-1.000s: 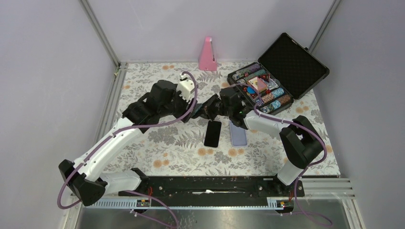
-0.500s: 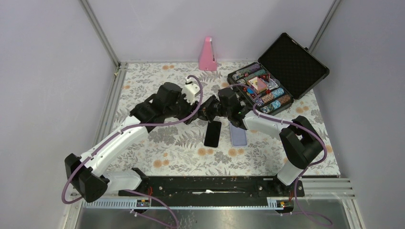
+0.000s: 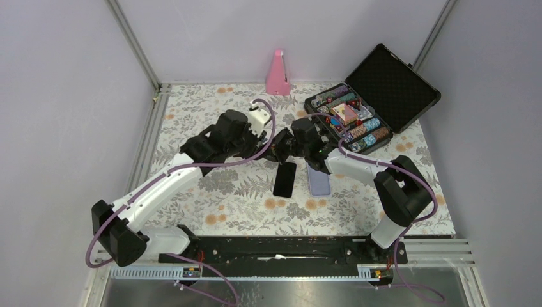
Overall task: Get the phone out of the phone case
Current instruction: Remove the phone case from the phone.
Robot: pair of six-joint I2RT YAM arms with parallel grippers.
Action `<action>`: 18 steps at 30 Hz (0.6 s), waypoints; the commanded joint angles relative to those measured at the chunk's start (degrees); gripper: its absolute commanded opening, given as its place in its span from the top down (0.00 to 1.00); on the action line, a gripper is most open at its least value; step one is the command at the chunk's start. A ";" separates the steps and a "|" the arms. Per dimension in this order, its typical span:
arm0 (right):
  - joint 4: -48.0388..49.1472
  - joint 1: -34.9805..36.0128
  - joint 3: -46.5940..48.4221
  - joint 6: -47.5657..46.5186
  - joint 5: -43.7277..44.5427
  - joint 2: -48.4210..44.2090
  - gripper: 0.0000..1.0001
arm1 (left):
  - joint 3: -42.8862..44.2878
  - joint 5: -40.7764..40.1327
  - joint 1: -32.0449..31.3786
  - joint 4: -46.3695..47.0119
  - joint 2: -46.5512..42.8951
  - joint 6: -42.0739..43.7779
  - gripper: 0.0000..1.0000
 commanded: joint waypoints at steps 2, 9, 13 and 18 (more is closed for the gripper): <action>5.37 0.64 2.42 0.22 -4.20 -3.97 1.00 | 2.12 -4.62 0.81 -0.45 2.47 1.13 0.59; 6.15 0.66 2.29 1.67 -5.61 -5.07 1.00 | 1.43 -7.90 0.72 0.16 3.58 1.96 0.67; 4.40 0.67 1.34 1.16 -5.25 -5.65 1.00 | 2.37 -8.07 0.72 0.44 3.52 1.71 1.00; 5.09 0.50 -1.02 -0.56 -6.17 -4.13 1.00 | 6.24 -9.94 0.72 -1.38 1.90 0.40 1.00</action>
